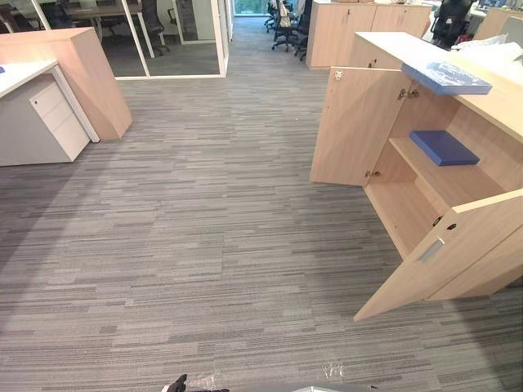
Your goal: Walk over to the cabinet, pick up the folder, carry it to the office cabinet, place the folder inside the office cabinet, then close the office cabinet door
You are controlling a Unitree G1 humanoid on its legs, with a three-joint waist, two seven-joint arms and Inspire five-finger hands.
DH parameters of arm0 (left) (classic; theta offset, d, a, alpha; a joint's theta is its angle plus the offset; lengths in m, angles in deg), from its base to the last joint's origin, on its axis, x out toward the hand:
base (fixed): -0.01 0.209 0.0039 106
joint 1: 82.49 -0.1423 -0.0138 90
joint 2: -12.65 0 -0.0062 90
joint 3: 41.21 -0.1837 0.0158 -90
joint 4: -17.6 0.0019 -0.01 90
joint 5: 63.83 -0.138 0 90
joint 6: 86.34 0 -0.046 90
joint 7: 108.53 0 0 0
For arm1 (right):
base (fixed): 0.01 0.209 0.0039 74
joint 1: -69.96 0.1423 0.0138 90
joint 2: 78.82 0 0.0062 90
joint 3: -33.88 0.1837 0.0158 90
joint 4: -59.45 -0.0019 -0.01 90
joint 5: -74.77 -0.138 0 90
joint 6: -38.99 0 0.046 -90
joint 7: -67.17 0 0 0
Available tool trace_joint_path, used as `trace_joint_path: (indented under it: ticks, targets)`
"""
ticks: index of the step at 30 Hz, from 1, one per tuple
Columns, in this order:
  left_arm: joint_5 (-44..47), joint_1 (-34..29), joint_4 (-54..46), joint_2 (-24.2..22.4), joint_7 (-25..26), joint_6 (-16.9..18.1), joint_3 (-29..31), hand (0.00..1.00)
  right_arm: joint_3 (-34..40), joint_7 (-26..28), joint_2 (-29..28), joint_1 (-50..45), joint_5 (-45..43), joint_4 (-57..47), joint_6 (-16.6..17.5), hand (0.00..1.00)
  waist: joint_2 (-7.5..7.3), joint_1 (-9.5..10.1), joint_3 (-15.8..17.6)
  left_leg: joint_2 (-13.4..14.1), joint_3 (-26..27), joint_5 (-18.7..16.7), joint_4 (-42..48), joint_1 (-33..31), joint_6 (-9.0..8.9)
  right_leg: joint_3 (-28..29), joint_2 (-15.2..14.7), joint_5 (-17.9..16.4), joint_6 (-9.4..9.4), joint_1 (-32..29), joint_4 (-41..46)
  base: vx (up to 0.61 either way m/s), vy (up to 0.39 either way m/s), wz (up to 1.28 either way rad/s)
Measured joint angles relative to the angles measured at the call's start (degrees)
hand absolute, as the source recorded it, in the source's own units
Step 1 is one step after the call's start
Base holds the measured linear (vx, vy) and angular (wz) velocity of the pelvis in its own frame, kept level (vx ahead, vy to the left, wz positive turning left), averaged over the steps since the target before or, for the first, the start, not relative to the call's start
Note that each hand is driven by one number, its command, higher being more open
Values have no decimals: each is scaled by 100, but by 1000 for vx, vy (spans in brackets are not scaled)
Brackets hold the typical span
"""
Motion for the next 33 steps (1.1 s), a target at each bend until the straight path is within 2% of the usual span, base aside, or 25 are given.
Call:
trace_joint_path:
  ticks: [6, 25, 27, 29, 30, 31, 32, 33]
  targets:
    - [417, 61, 113, 13, -89, -1, 2, 100, 16, 32, 8, 73, -4, 76, 10, 100, 4, 1, 122, 3, 1, 62, -146, 88, -34, 0, 4, 14, 22, 36, -50, 0, 0, 0]
    - [164, 65, 111, 1, 69, 5, 8, 100, 174, -25, -32, 90, 1, 87, 12, 100, -8, 2, 150, 18, 19, 68, -200, 87, -37, 16, 18, 34, 38, 45, -141, 0, 0, 0]
    - [166, 67, 102, -35, 89, 15, 194, 100, 179, -77, -47, 113, 4, 84, 15, 100, -24, 2, 192, 30, 30, 42, -169, 63, -71, 23, 28, 32, 35, 35, -141, 0, 0, 0]
    - [181, 74, 85, -94, 166, 32, 480, 100, 244, -178, -98, 121, 3, 74, 27, 100, -58, -1, 230, 57, 47, -107, 73, -85, -159, 29, 45, -19, -26, -28, -54, -1, -13, -3]
    - [195, 66, 1, -166, 221, 36, 732, 100, 319, -225, -130, 136, -10, 36, 32, 100, -21, 7, 331, 136, 85, -417, 610, -315, -206, 39, 105, -168, -84, -105, 163, -4, -25, -13]
    - [243, 45, -188, -267, 261, 39, 1004, 100, 404, -270, -156, 149, -20, -81, 32, 100, -23, 21, 459, 274, 179, -794, 1431, -567, -337, 51, 195, -357, -164, -151, 427, -17, -24, -12]
    - [240, 42, -224, -302, 263, 40, 1098, 100, 404, -284, -158, 149, -25, -115, 32, 100, -12, 23, 484, 328, 218, -891, 1718, -685, -380, 43, 229, -401, -175, -160, 497, -38, -25, -6]
    - [259, 11, -296, -363, 258, 37, 1370, 100, 396, -330, -180, 151, -23, -206, 48, 100, 11, 22, 562, 489, 363, -1014, 2960, -1217, -464, 41, 295, -549, -247, -175, 688, -30, -37, -3]
